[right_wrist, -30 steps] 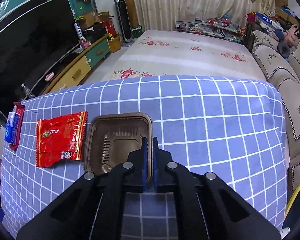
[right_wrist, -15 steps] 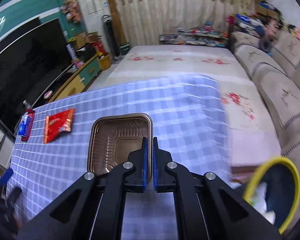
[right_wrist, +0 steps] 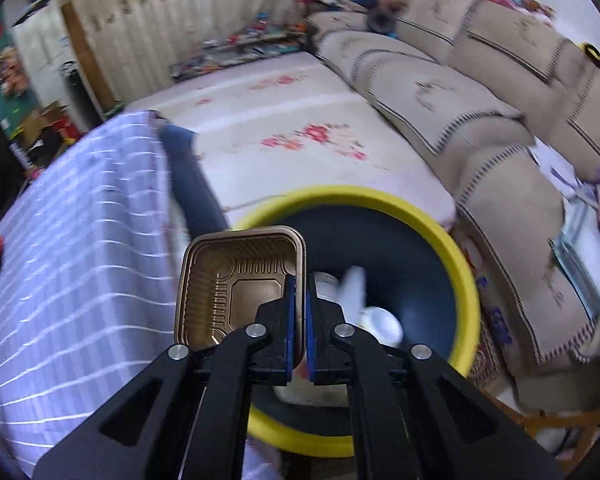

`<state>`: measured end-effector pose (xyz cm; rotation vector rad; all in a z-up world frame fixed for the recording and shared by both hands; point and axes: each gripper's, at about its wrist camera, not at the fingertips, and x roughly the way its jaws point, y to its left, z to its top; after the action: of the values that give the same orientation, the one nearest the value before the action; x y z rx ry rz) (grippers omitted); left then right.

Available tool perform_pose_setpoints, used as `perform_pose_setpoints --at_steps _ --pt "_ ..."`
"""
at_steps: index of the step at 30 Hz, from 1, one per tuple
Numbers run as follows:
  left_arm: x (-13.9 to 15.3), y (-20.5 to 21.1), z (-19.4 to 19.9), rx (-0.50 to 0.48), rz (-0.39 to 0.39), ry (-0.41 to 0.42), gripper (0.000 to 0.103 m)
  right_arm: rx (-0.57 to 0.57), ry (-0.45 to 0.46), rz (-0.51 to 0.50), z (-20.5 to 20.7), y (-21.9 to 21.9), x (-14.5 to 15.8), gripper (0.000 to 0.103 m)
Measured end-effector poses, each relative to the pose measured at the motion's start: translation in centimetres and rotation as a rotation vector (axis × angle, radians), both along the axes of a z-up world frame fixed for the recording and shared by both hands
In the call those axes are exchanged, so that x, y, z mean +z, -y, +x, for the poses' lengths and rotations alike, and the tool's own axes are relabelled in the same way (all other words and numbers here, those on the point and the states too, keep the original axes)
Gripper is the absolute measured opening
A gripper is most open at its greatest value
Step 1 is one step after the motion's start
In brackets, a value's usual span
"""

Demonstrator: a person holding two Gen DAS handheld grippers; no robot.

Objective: Collect trash
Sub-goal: 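Carry the brown tray over the yellow bin and open the right gripper, then move the left gripper to the red snack bag and grasp it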

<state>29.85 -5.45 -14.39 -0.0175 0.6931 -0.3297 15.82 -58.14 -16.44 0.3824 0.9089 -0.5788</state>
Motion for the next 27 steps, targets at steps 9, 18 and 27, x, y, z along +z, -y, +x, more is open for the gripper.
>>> perform_pose_setpoints --at_steps 9,18,27 --pt "-0.2 0.2 0.0 -0.008 0.006 -0.006 0.098 -0.090 -0.016 -0.039 -1.4 1.8 -1.1 0.037" --pt "-0.3 0.6 1.0 0.013 0.019 -0.053 0.098 0.010 0.073 -0.072 -0.2 -1.6 1.8 0.046" --pt "0.6 3.9 7.2 0.027 0.025 -0.133 0.098 0.113 0.134 -0.061 1.3 -3.4 3.3 0.046"
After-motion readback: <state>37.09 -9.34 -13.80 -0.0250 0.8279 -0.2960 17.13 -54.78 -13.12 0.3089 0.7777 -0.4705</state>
